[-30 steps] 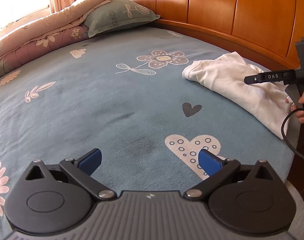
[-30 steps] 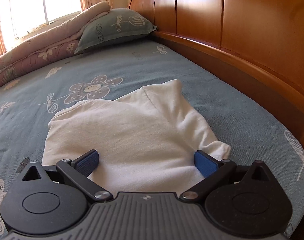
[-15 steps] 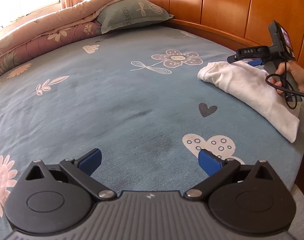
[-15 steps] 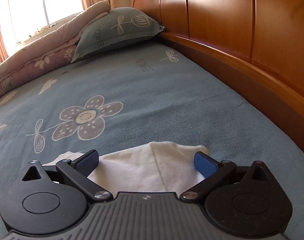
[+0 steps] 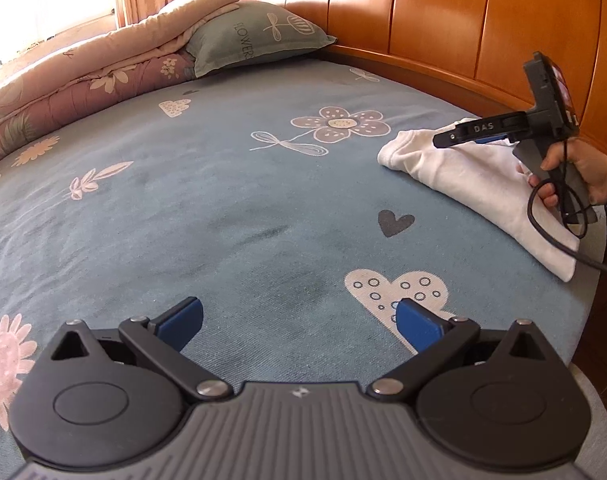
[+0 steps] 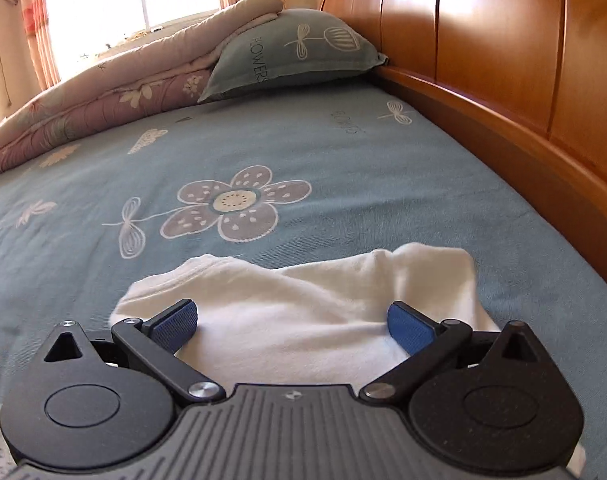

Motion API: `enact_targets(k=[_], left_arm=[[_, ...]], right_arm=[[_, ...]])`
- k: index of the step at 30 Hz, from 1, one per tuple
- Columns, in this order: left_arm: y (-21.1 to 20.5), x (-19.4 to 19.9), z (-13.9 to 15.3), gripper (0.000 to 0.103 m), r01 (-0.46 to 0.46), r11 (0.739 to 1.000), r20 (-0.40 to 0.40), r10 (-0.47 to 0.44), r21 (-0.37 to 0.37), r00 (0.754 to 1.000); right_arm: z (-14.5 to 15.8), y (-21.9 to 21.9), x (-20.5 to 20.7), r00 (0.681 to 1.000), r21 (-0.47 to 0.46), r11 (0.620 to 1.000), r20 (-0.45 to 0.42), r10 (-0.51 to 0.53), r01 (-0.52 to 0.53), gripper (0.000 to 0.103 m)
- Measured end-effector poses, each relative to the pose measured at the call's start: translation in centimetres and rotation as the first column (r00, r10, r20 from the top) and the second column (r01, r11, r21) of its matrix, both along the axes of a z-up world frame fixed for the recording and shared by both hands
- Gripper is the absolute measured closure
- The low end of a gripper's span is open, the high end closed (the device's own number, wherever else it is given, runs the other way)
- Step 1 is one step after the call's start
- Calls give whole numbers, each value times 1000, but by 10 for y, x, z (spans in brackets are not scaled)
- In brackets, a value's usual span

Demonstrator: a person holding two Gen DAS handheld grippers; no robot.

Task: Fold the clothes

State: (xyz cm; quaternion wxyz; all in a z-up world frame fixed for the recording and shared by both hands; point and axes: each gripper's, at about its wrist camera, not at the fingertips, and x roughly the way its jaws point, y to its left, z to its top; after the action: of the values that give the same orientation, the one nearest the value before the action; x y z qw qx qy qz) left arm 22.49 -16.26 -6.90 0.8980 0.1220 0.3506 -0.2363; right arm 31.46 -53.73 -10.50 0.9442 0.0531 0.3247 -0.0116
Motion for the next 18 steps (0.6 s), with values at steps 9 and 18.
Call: enact_targets(k=[9, 18], left_arm=[[10, -1, 7, 1, -27, 999, 22, 27, -37, 999], [16, -4, 6, 1, -39, 999, 51, 40, -16, 998]], right_arm=[[31, 16, -19, 999, 57, 998, -23, 35, -34, 0], [17, 71, -22, 988, -31, 990, -81, 132, -135, 0]])
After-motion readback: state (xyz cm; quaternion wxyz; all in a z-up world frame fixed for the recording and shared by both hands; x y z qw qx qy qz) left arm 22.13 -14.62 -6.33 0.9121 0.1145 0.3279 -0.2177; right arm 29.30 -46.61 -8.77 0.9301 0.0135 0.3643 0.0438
